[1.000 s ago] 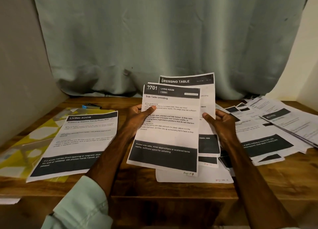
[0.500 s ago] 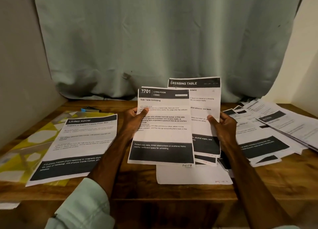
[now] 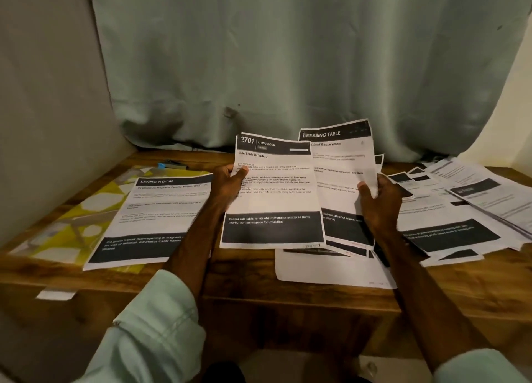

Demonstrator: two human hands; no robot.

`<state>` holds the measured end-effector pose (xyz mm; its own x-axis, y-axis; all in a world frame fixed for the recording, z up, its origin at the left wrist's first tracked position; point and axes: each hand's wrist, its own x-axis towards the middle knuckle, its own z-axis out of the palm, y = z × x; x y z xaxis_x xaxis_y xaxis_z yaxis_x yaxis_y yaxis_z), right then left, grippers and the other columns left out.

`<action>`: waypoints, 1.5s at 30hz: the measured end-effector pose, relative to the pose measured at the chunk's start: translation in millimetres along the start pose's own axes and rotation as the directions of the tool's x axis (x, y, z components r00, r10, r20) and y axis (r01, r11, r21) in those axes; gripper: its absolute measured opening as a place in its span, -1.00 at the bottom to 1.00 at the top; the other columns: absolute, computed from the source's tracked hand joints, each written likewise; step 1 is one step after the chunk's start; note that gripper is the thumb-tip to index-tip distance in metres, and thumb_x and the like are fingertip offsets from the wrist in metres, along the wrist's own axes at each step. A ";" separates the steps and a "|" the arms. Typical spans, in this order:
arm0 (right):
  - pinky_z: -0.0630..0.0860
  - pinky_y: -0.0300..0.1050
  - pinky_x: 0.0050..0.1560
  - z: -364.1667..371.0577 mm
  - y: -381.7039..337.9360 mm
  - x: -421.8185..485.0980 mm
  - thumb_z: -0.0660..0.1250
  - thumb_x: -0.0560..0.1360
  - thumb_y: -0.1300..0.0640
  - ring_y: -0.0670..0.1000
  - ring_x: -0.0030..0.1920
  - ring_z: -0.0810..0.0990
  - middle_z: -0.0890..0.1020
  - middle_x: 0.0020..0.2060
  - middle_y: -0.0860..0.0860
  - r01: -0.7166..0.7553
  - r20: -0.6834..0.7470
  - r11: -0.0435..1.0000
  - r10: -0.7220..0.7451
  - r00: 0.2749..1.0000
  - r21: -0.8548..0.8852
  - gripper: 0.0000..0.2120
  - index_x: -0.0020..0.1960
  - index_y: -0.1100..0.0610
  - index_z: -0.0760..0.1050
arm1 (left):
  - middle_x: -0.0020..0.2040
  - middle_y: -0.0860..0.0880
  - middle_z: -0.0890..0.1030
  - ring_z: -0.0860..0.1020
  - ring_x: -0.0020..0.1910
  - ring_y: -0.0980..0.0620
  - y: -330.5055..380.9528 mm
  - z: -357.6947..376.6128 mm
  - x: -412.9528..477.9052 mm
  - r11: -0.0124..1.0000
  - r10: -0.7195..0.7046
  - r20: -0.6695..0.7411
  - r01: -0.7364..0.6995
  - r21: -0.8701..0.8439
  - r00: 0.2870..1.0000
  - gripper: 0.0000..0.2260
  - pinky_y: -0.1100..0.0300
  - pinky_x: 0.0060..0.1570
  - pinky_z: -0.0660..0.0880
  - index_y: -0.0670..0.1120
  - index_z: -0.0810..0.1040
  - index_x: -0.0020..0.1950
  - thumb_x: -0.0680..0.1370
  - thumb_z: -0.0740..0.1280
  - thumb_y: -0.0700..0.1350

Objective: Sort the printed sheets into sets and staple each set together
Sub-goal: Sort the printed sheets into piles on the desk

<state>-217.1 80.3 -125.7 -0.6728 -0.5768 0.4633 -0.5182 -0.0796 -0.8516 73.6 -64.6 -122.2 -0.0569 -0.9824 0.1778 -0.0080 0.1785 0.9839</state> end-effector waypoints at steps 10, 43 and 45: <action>0.46 -0.09 0.24 7.1 -2.6 -5.6 0.38 0.62 0.15 0.16 0.32 0.56 0.60 0.32 0.14 0.091 0.048 0.996 -0.090 0.995 -0.026 -0.65 0.38 0.23 0.51 | 0.06 -0.10 0.70 0.66 -0.08 -0.05 9.0 -54.9 8.3 0.906 0.023 -0.166 0.050 0.421 0.986 -0.78 0.14 -0.18 0.59 -0.20 0.67 0.18 0.57 0.47 -0.17; 0.63 -0.24 -0.25 -13.4 -29.8 9.3 0.51 0.52 0.18 -0.07 -0.17 0.75 0.74 -0.06 -0.03 -0.295 0.344 0.863 0.154 0.926 0.409 -0.71 0.23 0.12 0.62 | -0.08 -0.12 0.70 0.66 -0.12 -0.05 45.8 29.2 -39.7 0.987 0.066 0.195 -0.093 0.131 0.979 -0.52 0.06 -0.07 0.64 -0.12 0.63 0.02 0.72 0.07 0.18; 0.64 -0.22 -0.28 -7.2 -25.8 4.6 0.54 0.49 0.16 -0.06 -0.20 0.76 0.74 -0.09 -0.06 -0.335 0.366 0.860 0.191 0.911 0.385 -0.77 0.13 0.08 0.64 | 0.06 -0.05 0.73 0.71 0.00 -0.02 58.1 44.1 -47.3 0.995 -0.044 0.328 0.069 -0.066 0.944 -0.51 0.12 -0.08 0.63 0.04 0.64 0.15 0.69 0.03 0.29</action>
<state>-210.6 85.6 -99.9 -0.5183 -0.8382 0.1695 -0.0167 -0.1883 -0.9820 31.8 -5.4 -74.2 -0.3804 -0.9171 0.1190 0.0541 0.1064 0.9929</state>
